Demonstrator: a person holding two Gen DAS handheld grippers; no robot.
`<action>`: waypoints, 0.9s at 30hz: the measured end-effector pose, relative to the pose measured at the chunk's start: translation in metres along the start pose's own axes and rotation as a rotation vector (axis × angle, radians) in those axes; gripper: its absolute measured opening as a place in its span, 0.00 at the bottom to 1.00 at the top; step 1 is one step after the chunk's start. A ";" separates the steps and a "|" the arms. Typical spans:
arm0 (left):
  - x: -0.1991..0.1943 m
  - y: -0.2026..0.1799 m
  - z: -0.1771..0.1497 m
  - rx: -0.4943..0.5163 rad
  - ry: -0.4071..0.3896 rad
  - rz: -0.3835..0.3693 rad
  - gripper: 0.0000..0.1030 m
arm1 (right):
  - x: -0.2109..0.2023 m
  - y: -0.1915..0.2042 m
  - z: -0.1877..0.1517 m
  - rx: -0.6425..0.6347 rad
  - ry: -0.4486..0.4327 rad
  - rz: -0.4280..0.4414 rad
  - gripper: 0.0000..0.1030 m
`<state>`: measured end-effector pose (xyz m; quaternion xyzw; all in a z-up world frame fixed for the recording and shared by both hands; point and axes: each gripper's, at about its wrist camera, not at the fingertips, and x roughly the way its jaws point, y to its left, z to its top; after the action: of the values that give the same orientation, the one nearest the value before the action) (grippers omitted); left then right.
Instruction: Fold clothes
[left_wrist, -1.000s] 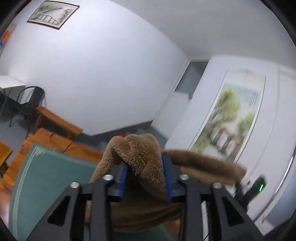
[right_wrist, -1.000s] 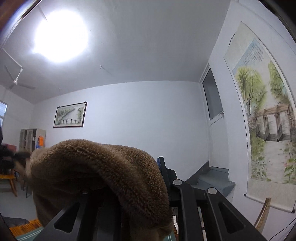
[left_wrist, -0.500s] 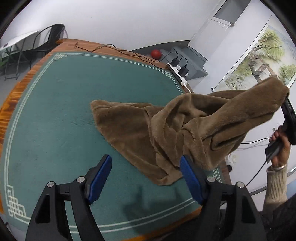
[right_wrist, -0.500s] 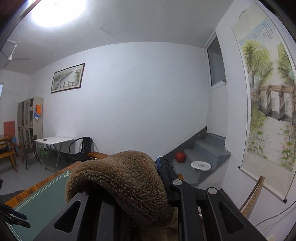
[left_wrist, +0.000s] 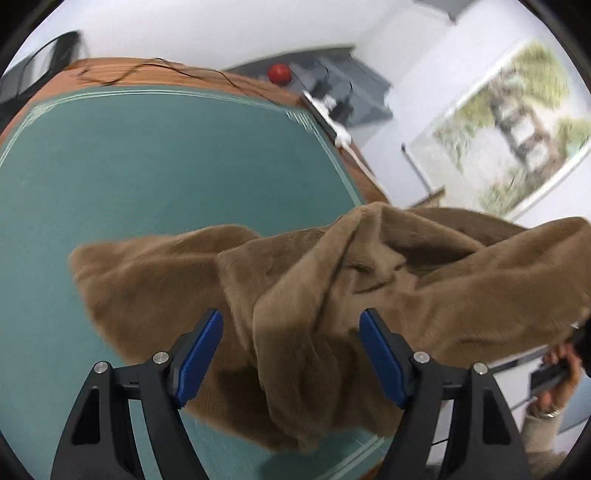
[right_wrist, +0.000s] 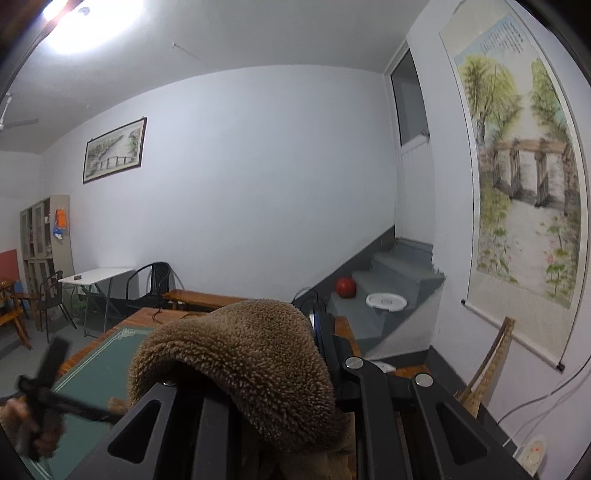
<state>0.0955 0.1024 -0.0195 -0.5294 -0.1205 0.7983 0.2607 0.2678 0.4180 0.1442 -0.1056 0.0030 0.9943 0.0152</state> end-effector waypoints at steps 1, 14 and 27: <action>0.013 -0.003 0.005 0.005 0.033 0.005 0.77 | 0.000 -0.002 -0.003 0.004 0.012 0.006 0.19; -0.124 0.051 -0.012 -0.267 -0.285 -0.019 0.16 | 0.010 -0.029 -0.053 0.034 0.146 -0.082 0.66; -0.232 0.194 -0.151 -0.805 -0.459 0.211 0.16 | 0.064 0.025 -0.086 0.031 0.301 0.120 0.66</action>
<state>0.2473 -0.1984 0.0091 -0.4078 -0.4204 0.8065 -0.0809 0.2227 0.3945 0.0470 -0.2528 0.0267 0.9662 -0.0430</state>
